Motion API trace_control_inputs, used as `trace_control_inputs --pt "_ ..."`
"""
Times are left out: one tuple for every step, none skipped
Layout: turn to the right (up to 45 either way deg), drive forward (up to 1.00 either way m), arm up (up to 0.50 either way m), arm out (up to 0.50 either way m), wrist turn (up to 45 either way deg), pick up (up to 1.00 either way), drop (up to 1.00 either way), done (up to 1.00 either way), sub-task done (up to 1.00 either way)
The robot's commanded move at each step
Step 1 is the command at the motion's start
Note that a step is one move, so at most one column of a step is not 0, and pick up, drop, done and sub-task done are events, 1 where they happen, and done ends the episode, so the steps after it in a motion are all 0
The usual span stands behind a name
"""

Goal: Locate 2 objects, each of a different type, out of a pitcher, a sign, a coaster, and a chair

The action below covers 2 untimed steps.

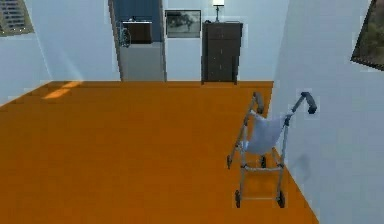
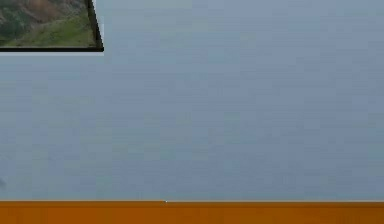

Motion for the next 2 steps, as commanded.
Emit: trace_control_inputs --pt "-12.0 0.00 0.00 0.00 0.0 0.00 0.00 0.00 0.00" --pt "0.0 1.00 0.00 0.00 0.0 0.00 0.00 0.00 0.00"
